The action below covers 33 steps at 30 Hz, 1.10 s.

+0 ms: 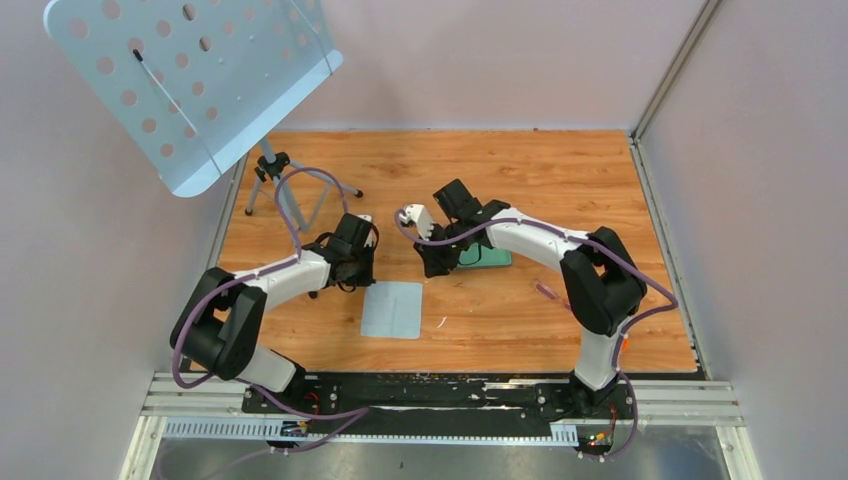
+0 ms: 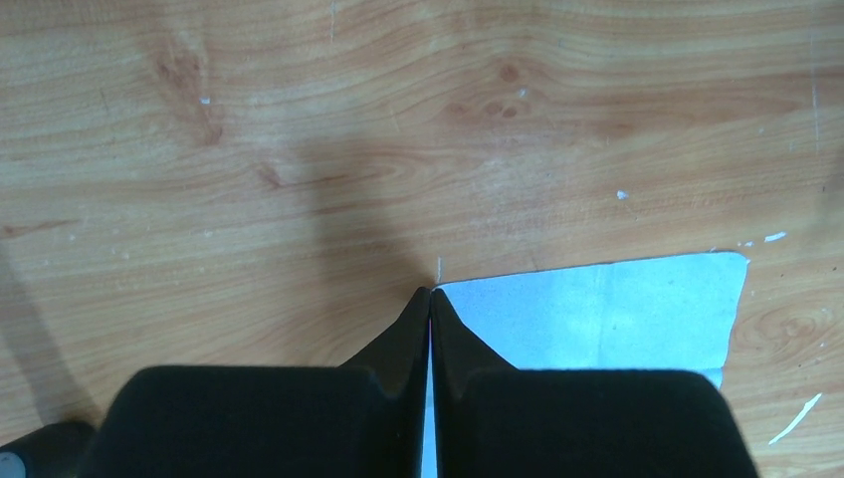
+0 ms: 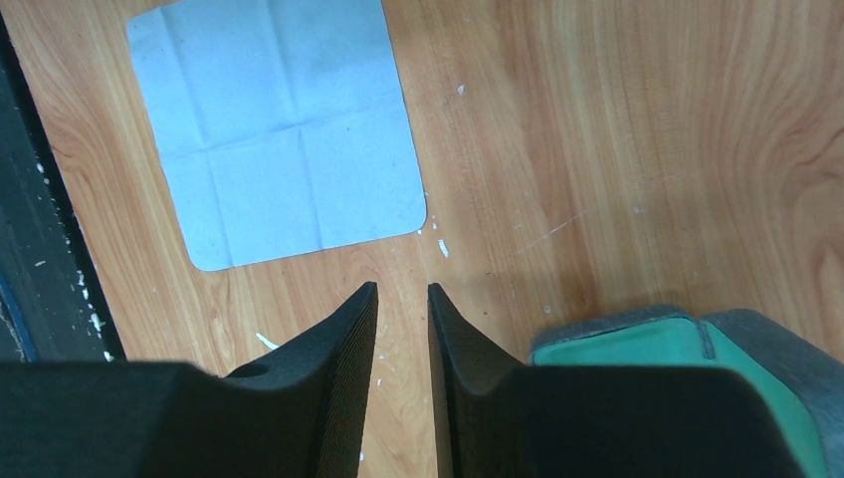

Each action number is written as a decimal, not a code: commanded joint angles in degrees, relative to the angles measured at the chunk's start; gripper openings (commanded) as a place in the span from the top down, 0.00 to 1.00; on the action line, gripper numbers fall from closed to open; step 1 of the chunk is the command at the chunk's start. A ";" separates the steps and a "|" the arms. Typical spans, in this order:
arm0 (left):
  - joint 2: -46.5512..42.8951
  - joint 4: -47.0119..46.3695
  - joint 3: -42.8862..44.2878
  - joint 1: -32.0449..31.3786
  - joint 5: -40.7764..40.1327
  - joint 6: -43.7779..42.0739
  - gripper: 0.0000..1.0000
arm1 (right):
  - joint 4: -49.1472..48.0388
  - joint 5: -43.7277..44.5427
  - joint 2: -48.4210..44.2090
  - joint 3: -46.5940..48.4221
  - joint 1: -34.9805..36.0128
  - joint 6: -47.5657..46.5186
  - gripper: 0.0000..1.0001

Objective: Organize the sunglasses
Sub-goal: Fold the glasses cleaning cloth at the center of the board.

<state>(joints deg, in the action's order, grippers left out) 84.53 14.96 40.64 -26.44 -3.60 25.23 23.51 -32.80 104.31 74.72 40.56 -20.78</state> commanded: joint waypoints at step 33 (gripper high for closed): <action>-0.81 -3.20 -4.10 1.48 4.77 1.52 1.00 | -0.82 5.79 11.38 3.04 5.71 -3.79 0.70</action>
<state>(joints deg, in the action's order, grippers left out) 83.18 11.57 38.17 -25.54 0.54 26.30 23.46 -29.28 114.65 79.15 45.04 -23.59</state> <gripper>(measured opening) 0.003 0.304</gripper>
